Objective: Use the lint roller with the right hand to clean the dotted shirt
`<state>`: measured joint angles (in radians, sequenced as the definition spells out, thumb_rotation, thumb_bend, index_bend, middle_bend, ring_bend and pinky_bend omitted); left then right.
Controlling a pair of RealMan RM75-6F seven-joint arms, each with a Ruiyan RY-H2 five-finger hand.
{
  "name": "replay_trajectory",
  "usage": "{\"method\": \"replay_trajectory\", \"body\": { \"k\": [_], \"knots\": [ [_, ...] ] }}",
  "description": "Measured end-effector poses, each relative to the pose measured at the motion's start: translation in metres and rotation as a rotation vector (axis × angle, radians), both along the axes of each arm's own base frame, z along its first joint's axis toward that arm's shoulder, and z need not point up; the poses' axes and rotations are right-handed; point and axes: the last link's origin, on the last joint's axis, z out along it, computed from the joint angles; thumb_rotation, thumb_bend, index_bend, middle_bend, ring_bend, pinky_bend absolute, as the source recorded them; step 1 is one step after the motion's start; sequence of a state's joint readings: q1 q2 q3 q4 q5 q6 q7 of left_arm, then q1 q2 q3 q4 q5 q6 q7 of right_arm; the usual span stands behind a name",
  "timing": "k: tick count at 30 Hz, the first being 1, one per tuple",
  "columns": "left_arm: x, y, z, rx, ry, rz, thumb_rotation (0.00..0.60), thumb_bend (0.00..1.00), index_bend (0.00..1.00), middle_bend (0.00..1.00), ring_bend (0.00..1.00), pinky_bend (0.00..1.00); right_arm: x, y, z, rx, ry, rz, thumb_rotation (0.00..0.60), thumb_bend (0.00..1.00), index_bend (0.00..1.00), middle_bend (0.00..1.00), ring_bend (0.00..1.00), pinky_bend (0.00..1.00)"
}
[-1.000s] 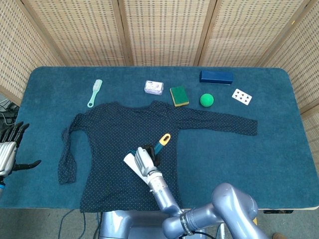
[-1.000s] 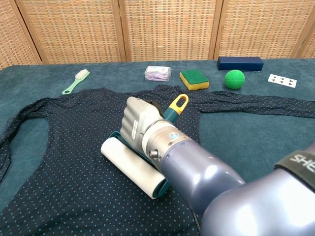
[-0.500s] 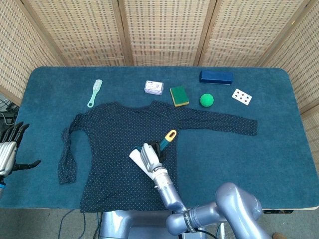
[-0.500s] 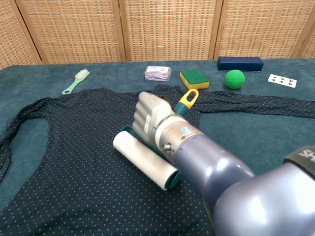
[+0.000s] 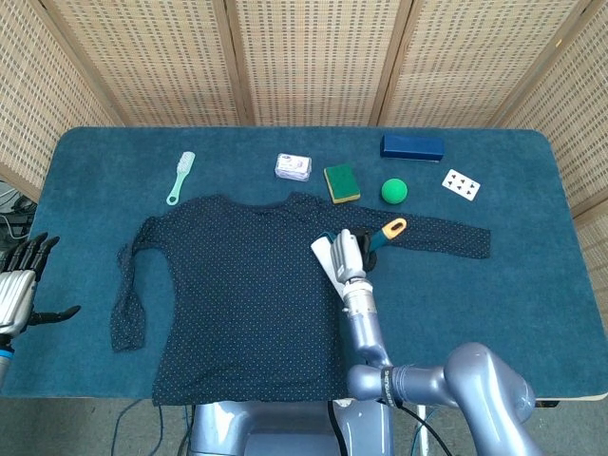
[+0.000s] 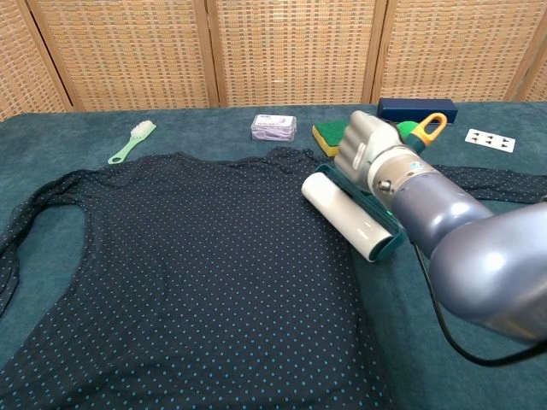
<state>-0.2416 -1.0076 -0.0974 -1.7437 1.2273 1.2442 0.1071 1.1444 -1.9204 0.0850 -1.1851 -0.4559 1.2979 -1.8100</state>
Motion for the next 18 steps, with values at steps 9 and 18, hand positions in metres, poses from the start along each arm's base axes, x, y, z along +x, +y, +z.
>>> {"method": "replay_trajectory", "body": {
  "k": [9,18],
  "knots": [
    [0.001,0.0,0.0,-0.001,-0.001,-0.002,0.6,0.0,0.0,0.0,0.0,0.0,0.0,0.0,0.002,-0.007,-0.066,-0.016,0.6,0.41,0.1,1.0,1.0,1.0],
    [0.002,-0.002,0.001,-0.009,-0.018,-0.016,0.6,0.0,0.0,0.0,0.0,0.0,0.001,0.005,0.027,-0.056,-0.181,0.004,0.6,0.17,0.0,1.0,1.0,1.0]
  ]
}}
